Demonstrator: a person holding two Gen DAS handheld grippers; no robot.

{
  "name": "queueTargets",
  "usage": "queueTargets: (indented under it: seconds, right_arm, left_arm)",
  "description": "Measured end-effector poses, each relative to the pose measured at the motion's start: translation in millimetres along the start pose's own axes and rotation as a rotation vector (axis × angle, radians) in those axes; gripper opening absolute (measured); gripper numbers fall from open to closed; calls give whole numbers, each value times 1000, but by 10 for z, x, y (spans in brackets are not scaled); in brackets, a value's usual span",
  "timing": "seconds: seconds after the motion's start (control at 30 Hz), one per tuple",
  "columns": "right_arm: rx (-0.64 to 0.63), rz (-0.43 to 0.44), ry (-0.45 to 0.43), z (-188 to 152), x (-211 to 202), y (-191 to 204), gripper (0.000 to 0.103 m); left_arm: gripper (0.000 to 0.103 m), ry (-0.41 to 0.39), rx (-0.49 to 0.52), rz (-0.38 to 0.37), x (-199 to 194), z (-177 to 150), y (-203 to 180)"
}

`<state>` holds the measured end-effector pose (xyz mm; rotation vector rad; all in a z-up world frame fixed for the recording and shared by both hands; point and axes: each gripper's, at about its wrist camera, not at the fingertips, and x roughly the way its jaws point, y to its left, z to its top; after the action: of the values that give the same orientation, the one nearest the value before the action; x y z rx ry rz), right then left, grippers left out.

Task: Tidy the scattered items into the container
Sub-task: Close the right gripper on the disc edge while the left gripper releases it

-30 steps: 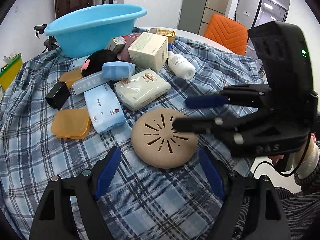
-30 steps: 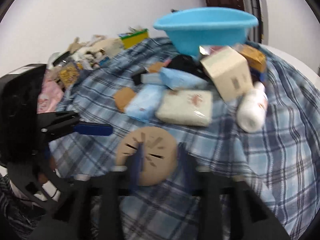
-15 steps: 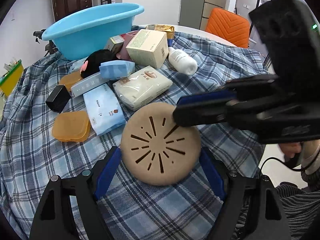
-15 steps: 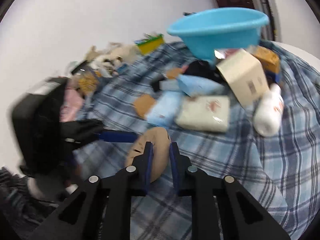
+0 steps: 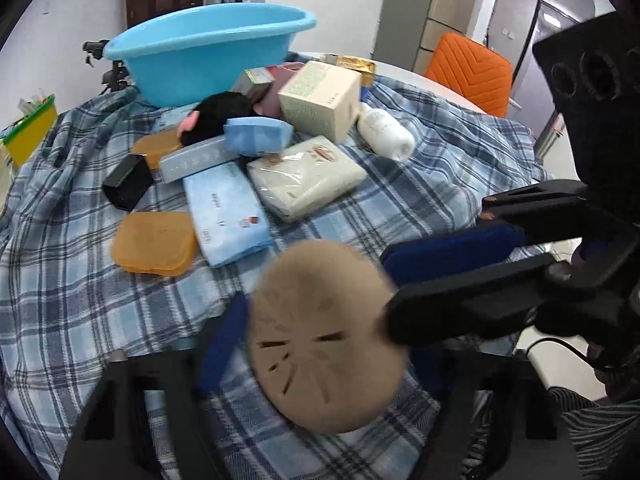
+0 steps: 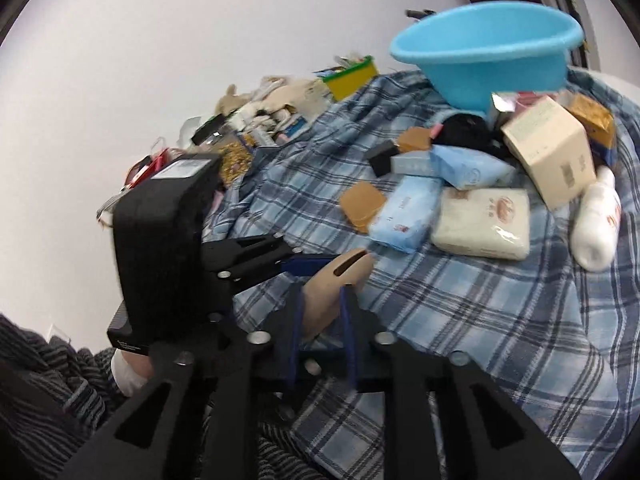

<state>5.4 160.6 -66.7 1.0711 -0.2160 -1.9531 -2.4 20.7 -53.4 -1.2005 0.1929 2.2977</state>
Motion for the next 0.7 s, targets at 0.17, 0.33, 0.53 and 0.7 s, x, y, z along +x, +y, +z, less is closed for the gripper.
queueTargets:
  seconds: [0.17,0.33,0.53,0.7]
  right_arm:
    - [157,79,65,-1,117,-217,56]
    - [325,151,117,27,309,-373,63]
    - [323,149,113,25,353,-382,28]
    - [242,98,38,89,154,-294,11]
  left_arm:
    - [57,-1,22,12,-19,-34,-18]
    - [57,8,27,11,4,-53,-28]
    - [61,32,33,19,28,-91,-28]
    - [70,14,75,82,-17,-107,-75]
